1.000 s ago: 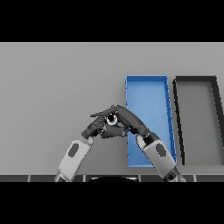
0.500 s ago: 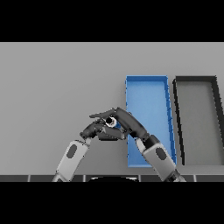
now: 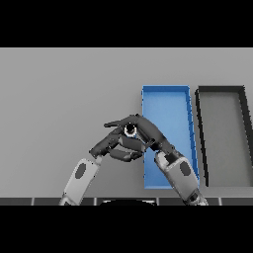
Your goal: Pick up the blue pipe and place it into the blue bin.
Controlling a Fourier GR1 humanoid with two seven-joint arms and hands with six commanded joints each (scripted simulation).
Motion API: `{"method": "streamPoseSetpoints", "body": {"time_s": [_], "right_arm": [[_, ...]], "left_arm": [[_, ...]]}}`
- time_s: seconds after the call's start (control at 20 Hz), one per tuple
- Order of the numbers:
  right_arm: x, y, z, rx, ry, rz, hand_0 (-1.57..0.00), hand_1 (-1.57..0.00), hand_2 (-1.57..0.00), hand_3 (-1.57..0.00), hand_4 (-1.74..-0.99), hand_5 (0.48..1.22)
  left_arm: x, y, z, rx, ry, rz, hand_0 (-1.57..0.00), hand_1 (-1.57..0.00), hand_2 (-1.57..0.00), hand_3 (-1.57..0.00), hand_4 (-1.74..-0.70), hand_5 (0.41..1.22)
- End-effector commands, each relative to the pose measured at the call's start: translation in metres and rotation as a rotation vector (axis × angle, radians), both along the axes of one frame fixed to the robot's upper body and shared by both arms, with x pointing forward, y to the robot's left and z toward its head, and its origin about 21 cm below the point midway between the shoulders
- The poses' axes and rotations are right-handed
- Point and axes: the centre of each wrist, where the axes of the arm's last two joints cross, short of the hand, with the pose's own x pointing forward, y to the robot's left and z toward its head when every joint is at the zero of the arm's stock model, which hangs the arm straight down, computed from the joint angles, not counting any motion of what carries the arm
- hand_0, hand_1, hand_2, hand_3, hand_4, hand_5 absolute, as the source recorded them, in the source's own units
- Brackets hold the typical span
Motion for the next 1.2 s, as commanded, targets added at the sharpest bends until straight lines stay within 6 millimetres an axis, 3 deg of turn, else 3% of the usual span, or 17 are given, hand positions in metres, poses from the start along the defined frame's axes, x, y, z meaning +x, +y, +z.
{"method": "streamPoseSetpoints", "body": {"time_s": [0.0,0.3,0.45,0.6,0.85,1.0,1.15], "right_arm": [[-0.001,0.001,0.008,0.032,0.014,0.006,-1.57,-1.57,-1.57,-1.57,-1.741,1.221],[0.02,-0.023,0.083,0.135,-0.069,0.046,-1.57,-1.57,-1.57,-1.57,-1.741,1.221],[0.025,-0.049,0.113,0.178,-0.144,-0.131,-1.57,-1.57,-1.57,-1.57,-1.741,1.221],[0.045,-0.083,0.128,0.169,-0.128,-0.303,-1.57,-1.57,-1.57,-1.57,-1.741,1.221],[0.057,-0.136,0.109,0.131,-0.049,-0.496,-1.57,-1.57,-1.57,-1.57,-1.741,1.221],[0.051,-0.161,0.076,0.136,0.056,-0.58,-1.57,-1.57,-1.57,-1.57,-1.741,1.221],[0.038,-0.171,0.04,0.119,0.16,-0.634,-1.57,-1.57,-1.57,-1.57,-1.741,1.221]], "left_arm": [[0.001,-0.002,0.001,0.003,0.003,0.001,-0.02,-0.01,-0.01,-0.01,-0.91,0.47],[0.003,-0.002,0.0,0.016,0.021,0.001,0.0,0.0,0.0,0.0,-0.91,0.437],[0.0,-0.002,0.002,0.013,0.015,0.007,0.0,0.0,0.0,0.0,-0.9,0.432],[-0.002,0.002,0.0,0.024,0.01,0.007,0.0,0.0,0.0,0.0,-0.89,0.425],[-0.002,0.005,0.002,0.033,-0.011,0.006,0.0,0.0,0.0,0.0,-0.88,0.412],[0.002,0.004,0.004,0.048,-0.011,0.015,0.0,0.0,0.0,0.0,-0.87,0.418],[-0.003,0.005,-0.005,0.047,-0.011,0.005,0.0,0.0,0.0,0.0,-0.87,0.42]]}}
